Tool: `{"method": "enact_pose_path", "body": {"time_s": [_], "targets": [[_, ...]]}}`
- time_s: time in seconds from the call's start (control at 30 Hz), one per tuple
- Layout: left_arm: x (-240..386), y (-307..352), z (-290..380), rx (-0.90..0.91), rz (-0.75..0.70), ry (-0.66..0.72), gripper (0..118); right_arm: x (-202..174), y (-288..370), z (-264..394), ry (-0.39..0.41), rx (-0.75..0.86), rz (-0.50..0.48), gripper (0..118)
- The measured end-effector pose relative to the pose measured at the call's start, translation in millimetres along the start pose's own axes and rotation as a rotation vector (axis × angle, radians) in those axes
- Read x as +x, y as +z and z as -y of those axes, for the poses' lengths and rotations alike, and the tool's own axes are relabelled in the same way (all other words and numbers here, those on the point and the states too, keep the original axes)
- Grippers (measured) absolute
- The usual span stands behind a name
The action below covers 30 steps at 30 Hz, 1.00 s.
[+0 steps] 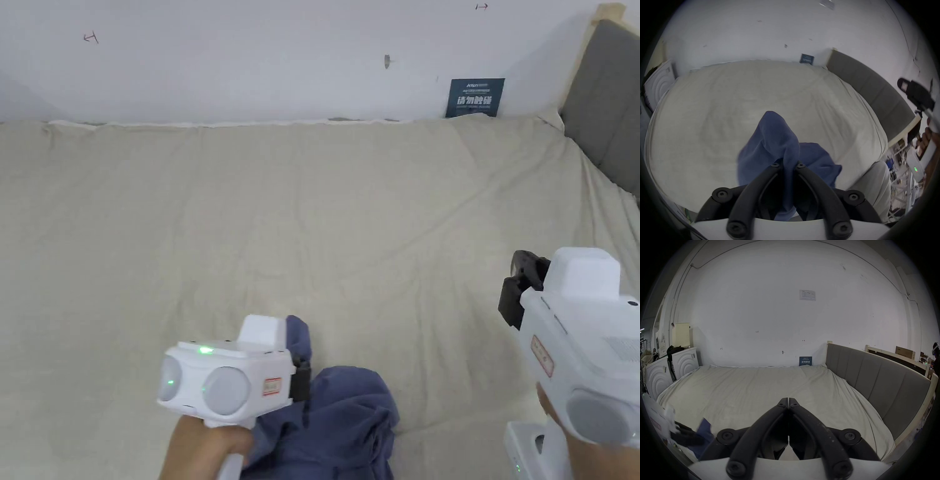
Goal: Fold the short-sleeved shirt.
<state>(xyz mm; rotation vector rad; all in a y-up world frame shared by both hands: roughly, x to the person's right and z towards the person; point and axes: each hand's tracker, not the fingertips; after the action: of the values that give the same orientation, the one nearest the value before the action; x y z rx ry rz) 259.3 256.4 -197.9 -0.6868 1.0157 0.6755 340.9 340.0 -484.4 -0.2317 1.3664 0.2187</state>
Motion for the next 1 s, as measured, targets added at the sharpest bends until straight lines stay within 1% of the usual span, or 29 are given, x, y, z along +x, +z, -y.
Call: {"method": "enact_pose_path", "body": {"time_s": [0.13, 0.2, 0.27, 0.3, 0.33, 0.37, 0.4, 0.43, 0.47, 0.53, 0.6, 0.67, 0.7, 0.73, 0.77, 0.8, 0.83, 0.87, 0.9, 1.0], "targets": [[35, -43, 7, -0.112, 0.03, -0.022, 11, 11, 4, 2, -0.004, -0.002, 0.026, 1], [46, -65, 14, -0.181, 0.011, -0.055, 15, 16, 5, 3, -0.008, -0.004, 0.039, 1], [55, -73, 21, -0.185, -0.001, -0.108, 16, 20, 6, 4, -0.01, -0.01, 0.049, 1], [58, -74, 23, -0.178, 0.002, -0.109, 25, 21, 7, 4, -0.013, -0.011, 0.054, 1], [59, -73, 22, -0.17, 0.019, -0.109, 42, 23, 7, 5, -0.015, -0.012, 0.058, 1], [61, -69, 21, -0.152, 0.067, -0.091, 66, 24, 8, 6, -0.019, -0.014, 0.061, 1], [61, -66, 20, -0.14, 0.096, -0.066, 96, 24, 8, 6, -0.022, -0.017, 0.062, 1], [61, -62, 19, -0.126, 0.113, -0.052, 113, 25, 8, 6, -0.023, -0.019, 0.063, 1], [58, -52, 18, -0.085, 0.135, -0.035, 118, 25, 8, 6, -0.024, -0.02, 0.062, 1], [51, -33, 13, 0.03, 0.163, 0.005, 116, 24, 9, 6, -0.022, -0.017, 0.063, 1], [41, -14, 9, 0.134, 0.14, 0.036, 116, 23, 9, 5, -0.022, -0.014, 0.06, 1], [31, 5, 9, 0.249, 0.09, 0.05, 115, 22, 10, 4, -0.023, -0.011, 0.056, 1], [25, 14, 9, 0.307, 0.041, 0.053, 113, 21, 11, 3, -0.022, -0.009, 0.053, 1], [19, 21, 11, 0.351, -0.006, 0.052, 109, 20, 11, 3, -0.02, -0.007, 0.052, 1], [13, 25, 12, 0.391, -0.045, 0.05, 100, 19, 11, 2, -0.02, -0.006, 0.049, 1], [9, 28, 13, 0.417, -0.072, 0.049, 79, 18, 11, 2, -0.019, -0.004, 0.047, 1], [3, 30, 15, 0.42, -0.106, 0.042, 53, 17, 12, 2, -0.019, -0.003, 0.045, 1], [-2, 28, 16, 0.405, -0.129, 0.04, 23, 16, 12, 2, -0.02, -0.002, 0.043, 1], [-6, 24, 17, 0.376, -0.142, 0.044, 2, 16, 12, 2, -0.02, -0.002, 0.041, 1], [-22, 10, 24, 0.305, -0.072, 0.087, 0, 14, 12, 2, -0.021, -0.003, 0.036, 1]]}}
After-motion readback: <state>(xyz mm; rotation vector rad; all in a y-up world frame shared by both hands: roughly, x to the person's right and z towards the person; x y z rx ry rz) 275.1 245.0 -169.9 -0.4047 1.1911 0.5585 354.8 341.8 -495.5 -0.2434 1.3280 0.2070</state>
